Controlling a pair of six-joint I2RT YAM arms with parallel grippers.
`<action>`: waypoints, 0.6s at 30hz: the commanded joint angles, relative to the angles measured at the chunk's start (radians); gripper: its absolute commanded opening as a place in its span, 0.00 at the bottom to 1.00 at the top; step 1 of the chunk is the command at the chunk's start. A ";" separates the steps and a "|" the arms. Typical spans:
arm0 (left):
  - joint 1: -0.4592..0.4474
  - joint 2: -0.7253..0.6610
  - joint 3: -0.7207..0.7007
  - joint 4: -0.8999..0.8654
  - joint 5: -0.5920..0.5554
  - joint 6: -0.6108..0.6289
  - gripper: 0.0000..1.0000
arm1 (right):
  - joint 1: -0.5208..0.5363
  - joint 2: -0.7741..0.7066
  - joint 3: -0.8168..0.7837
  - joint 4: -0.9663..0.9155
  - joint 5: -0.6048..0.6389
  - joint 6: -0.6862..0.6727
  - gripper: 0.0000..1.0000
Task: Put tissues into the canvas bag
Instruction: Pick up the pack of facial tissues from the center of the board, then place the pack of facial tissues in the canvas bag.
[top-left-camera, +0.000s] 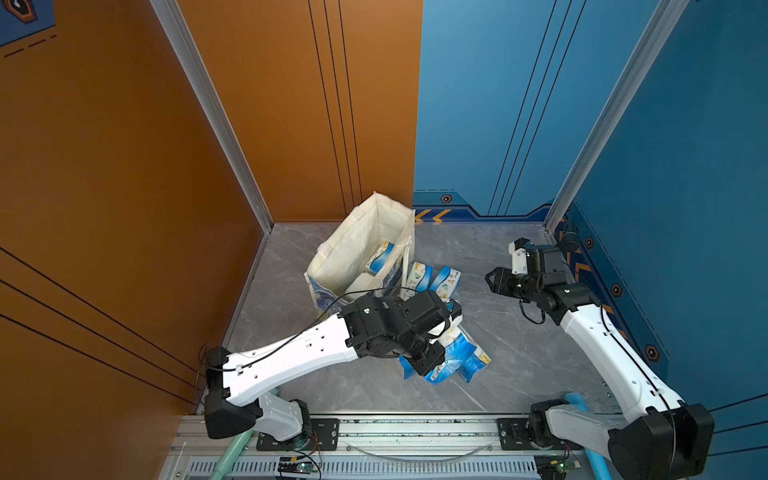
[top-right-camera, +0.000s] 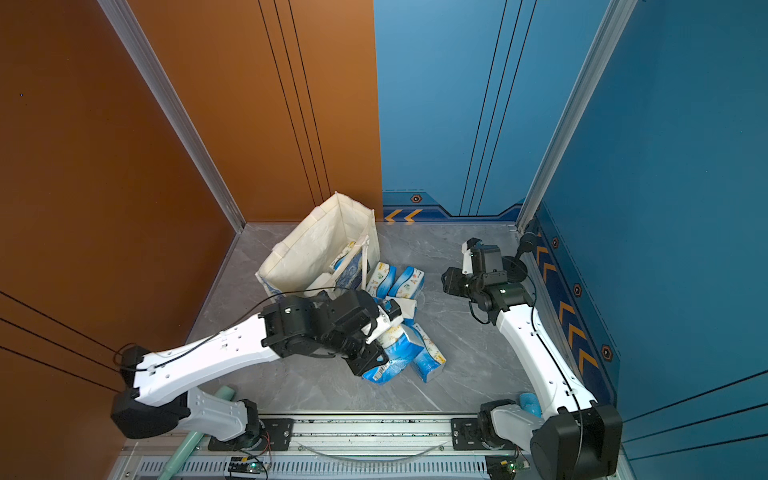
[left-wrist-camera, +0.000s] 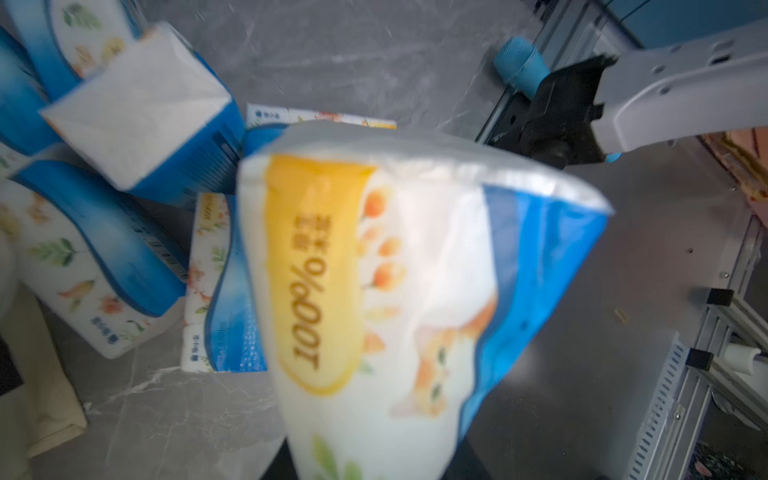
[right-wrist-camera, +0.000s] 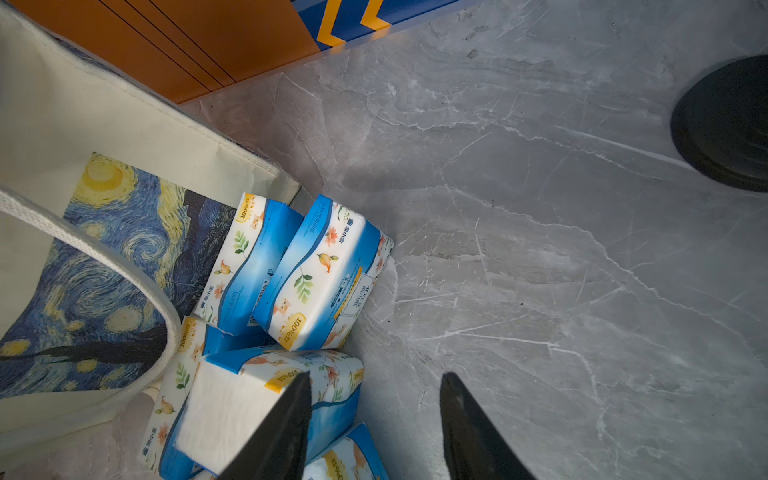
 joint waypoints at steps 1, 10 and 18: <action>0.077 -0.081 0.124 0.003 -0.130 0.060 0.25 | 0.033 0.002 0.030 -0.013 0.033 0.002 0.52; 0.352 -0.088 0.301 0.002 -0.241 0.140 0.31 | 0.083 0.023 0.056 -0.016 0.050 -0.001 0.52; 0.554 0.023 0.362 -0.137 -0.295 0.162 0.30 | 0.092 0.040 0.055 -0.021 0.053 -0.011 0.52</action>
